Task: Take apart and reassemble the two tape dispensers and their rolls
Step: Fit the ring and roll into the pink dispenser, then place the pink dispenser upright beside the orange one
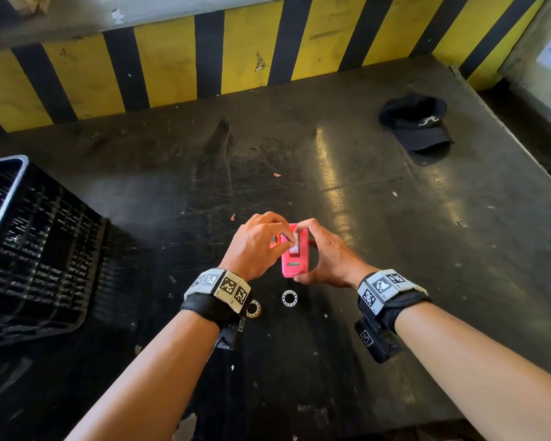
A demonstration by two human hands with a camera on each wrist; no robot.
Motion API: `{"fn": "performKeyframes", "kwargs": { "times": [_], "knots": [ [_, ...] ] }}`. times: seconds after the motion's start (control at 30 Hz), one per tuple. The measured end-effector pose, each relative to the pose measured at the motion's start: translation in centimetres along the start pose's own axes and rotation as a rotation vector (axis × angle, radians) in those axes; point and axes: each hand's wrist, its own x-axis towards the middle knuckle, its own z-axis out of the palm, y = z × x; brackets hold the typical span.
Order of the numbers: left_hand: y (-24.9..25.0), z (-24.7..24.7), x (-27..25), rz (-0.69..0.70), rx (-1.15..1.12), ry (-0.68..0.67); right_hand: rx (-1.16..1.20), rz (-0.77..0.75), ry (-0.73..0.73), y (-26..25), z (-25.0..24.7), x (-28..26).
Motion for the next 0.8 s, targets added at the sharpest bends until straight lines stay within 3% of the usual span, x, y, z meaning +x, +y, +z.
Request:
{"fn": "performKeyframes", "kwargs": {
  "times": [0.47,0.67,0.8],
  "knots": [
    [0.9,1.3,-3.2,0.103,0.192,0.032,0.013,0.063,-0.025,0.4,-0.6,0.5],
    [1.5,1.9,-3.4,0.067,0.309,0.016,0.034,0.062,0.007,0.5,-0.4,0.6],
    [1.1,1.5,-3.5,-0.010,0.148,0.012,0.052,0.079,0.013,1.4,-0.6,0.8]
  ]
}}
